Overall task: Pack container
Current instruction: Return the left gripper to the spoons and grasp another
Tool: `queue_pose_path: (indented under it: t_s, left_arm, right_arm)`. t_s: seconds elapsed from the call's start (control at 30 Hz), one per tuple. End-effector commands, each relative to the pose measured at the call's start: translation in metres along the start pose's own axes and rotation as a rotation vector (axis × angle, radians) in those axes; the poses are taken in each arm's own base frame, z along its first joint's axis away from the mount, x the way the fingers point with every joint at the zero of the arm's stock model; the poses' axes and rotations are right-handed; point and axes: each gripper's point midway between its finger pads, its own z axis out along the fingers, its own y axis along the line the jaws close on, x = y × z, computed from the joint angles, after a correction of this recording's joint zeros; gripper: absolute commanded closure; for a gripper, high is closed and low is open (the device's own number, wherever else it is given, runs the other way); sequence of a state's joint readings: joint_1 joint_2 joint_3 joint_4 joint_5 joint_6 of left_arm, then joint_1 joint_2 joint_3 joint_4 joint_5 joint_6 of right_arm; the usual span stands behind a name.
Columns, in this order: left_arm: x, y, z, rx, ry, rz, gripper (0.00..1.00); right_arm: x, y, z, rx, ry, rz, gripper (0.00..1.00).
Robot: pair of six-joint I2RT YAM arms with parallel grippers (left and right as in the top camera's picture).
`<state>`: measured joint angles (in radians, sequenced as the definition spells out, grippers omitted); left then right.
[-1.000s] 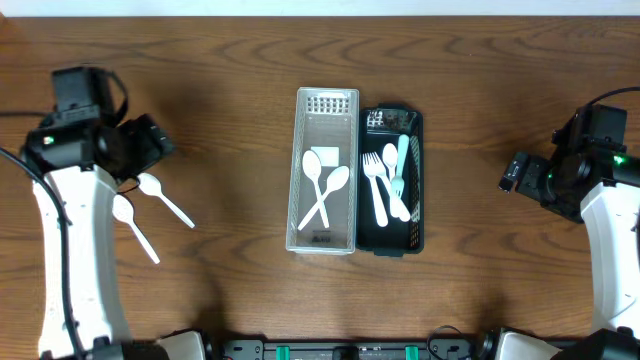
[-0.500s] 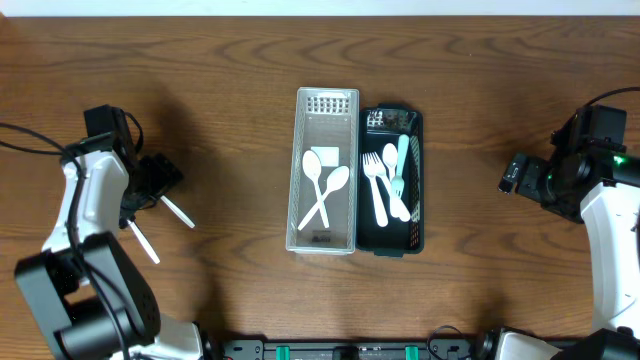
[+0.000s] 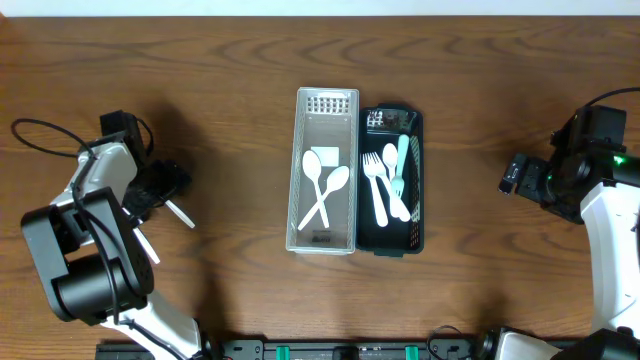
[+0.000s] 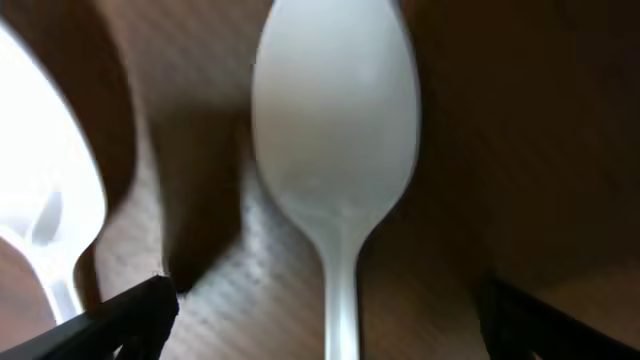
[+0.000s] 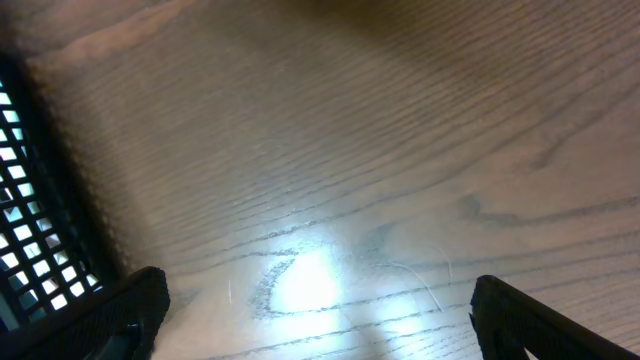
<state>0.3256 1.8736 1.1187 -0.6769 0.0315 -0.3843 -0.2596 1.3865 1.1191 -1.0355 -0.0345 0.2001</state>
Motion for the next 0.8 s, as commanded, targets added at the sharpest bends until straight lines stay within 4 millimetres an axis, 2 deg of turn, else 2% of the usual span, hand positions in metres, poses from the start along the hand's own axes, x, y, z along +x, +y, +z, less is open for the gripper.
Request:
queue_pose_path:
  t_s: [0.0, 0.33, 0.4, 0.57, 0.7, 0.77]
  left_arm:
    - [0.0074, -0.0036, 0.0107, 0.023, 0.045, 0.026, 0.02]
    - [0.0115, -0.0018, 0.0186, 0.012, 0.071, 0.037, 0.01]
    - [0.0119, -0.0016, 0.0190, 0.011, 0.072, 0.037, 0.08]
    - [0.0128, -0.0012, 0.0189, 0.010, 0.076, 0.037, 0.38]
    - [0.0135, -0.0009, 0.0189, 0.008, 0.079, 0.037, 0.56]
    - [0.0135, -0.0009, 0.0189, 0.008, 0.079, 0.037, 0.62]
  right_arm:
    - [0.0016, -0.0009, 0.0009, -0.004, 0.008, -0.009, 0.01]
    - [0.0017, -0.0009, 0.0009, -0.004, 0.008, -0.009, 0.01]
    - [0.0016, -0.0009, 0.0009, -0.004, 0.008, -0.009, 0.01]
    - [0.0017, -0.0009, 0.0009, -0.004, 0.008, -0.009, 0.01]
    - [0.0016, -0.0009, 0.0009, -0.004, 0.008, -0.009, 0.01]
    - [0.0017, -0.0009, 0.0009, -0.004, 0.008, -0.009, 0.01]
